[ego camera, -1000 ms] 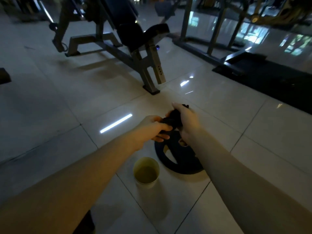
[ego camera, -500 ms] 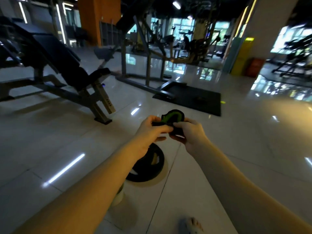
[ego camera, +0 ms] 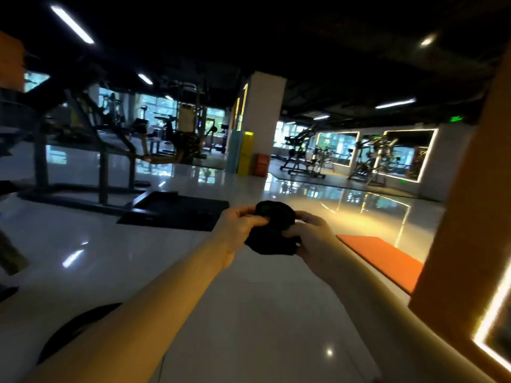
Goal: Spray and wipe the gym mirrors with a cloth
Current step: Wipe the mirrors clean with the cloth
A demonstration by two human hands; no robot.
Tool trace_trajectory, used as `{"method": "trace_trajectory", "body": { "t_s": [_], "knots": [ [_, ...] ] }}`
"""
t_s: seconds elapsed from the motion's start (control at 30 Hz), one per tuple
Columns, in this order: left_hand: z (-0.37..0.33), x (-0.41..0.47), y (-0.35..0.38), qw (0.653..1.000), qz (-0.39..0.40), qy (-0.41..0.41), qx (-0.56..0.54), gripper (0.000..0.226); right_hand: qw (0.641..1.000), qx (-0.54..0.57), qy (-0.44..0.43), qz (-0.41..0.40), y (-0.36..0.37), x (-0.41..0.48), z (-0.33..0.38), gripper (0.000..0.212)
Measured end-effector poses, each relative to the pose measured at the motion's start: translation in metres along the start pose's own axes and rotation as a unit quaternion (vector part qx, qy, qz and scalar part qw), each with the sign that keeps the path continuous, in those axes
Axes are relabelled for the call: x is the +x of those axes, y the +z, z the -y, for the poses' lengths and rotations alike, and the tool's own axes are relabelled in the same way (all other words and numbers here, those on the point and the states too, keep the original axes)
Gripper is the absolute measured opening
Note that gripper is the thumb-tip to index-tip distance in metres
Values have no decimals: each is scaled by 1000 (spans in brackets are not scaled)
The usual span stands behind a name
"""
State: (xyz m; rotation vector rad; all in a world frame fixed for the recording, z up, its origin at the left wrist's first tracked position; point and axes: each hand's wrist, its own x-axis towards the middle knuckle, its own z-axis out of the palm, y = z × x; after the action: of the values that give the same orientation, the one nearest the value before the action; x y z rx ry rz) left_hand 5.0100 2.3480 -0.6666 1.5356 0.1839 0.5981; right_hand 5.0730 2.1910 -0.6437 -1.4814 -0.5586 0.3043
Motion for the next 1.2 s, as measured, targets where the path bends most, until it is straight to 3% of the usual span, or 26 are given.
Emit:
{"method": "trace_trajectory", "body": {
  "t_s": [0.17,0.3,0.37,0.57,0.67,0.77,0.97,1.1,1.2],
  "knots": [
    [-31,2,75,996,78,52,-5,8,998,-26,14,-47,-71,-43,34,23],
    [-50,-12,146,981,169,87,27,10,995,-55,27,-84,-128,-95,52,42],
    [-60,-27,181,971,218,98,16,4,987,-91,13,-134,-155,-125,60,36],
    [-90,-81,265,931,358,62,-43,22,942,-84,-67,-319,-215,-220,90,14],
    [-102,-107,293,915,395,54,-56,23,910,-119,-81,-388,-232,-262,115,7],
    [-117,-130,315,899,431,43,-67,22,895,-77,-73,-432,-243,-302,138,4],
    [-130,-178,347,853,508,-30,-120,31,892,-55,-32,-447,-265,-350,162,25],
    [-128,-196,360,797,597,-2,-88,51,880,-84,21,-467,-278,-364,177,43],
    [-126,-200,375,781,620,-3,-74,55,875,-124,65,-463,-292,-382,183,47]
  ]
}}
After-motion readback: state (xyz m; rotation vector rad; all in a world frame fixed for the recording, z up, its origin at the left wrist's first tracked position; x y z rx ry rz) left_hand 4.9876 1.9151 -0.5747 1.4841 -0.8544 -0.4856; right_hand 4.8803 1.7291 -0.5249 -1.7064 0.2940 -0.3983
